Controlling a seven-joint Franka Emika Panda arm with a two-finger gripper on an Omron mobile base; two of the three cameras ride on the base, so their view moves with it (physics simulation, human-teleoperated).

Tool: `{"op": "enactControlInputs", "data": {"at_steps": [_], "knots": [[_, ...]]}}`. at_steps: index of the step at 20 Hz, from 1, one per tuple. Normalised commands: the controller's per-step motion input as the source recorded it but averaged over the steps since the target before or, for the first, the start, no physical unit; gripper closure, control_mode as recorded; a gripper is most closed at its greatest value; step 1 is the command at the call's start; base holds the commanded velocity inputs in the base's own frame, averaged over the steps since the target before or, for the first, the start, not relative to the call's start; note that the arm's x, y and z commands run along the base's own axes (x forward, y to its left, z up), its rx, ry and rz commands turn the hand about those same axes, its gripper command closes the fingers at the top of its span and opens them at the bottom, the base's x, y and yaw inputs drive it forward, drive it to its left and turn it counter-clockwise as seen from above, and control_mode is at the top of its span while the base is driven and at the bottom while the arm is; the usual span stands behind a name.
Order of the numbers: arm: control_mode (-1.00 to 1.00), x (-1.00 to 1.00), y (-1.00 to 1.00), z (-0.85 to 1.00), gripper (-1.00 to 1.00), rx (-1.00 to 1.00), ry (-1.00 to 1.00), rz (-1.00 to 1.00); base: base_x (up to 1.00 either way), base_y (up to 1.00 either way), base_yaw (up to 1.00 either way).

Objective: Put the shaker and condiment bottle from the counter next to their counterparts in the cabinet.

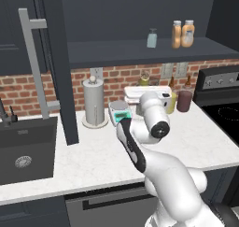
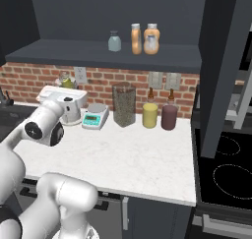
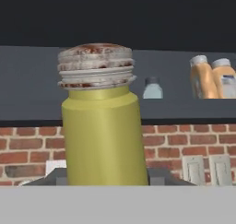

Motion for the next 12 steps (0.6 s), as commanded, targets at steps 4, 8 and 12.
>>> {"op": "enactControlInputs", "data": {"at_steps": [4, 8, 12], "knots": [[-1.00, 0.00, -0.03, 0.76, 1.00, 0.03, 0.05, -0.09, 0.00, 0.00, 0.00], [-1.00, 0.00, 0.00, 0.71, 1.00, 0.02, 0.07, -0.08, 0.00, 0.00, 0.00], [-1.00, 0.00, 0.00, 0.57, 1.00, 0.00, 0.11, -0.08, 0.00, 0.00, 0.00]]}}
